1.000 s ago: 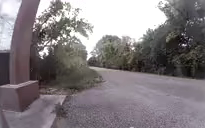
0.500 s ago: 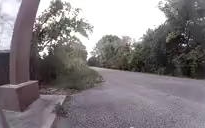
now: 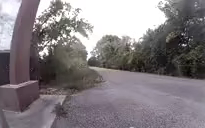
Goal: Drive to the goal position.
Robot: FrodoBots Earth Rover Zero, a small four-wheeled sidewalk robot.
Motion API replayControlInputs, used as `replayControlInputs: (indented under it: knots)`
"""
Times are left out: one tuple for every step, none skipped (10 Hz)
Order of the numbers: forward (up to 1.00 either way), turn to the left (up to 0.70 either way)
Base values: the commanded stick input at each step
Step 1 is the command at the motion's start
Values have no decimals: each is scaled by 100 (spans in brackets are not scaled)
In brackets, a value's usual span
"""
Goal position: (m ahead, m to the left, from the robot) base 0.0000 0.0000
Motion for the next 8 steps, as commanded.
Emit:
replayControlInputs:
  knots:
    - [5, 0]
    - [5, 0]
    - [5, 0]
    - [5, 0]
    - [5, 0]
    - [5, 0]
    - [5, 0]
    - [5, 0]
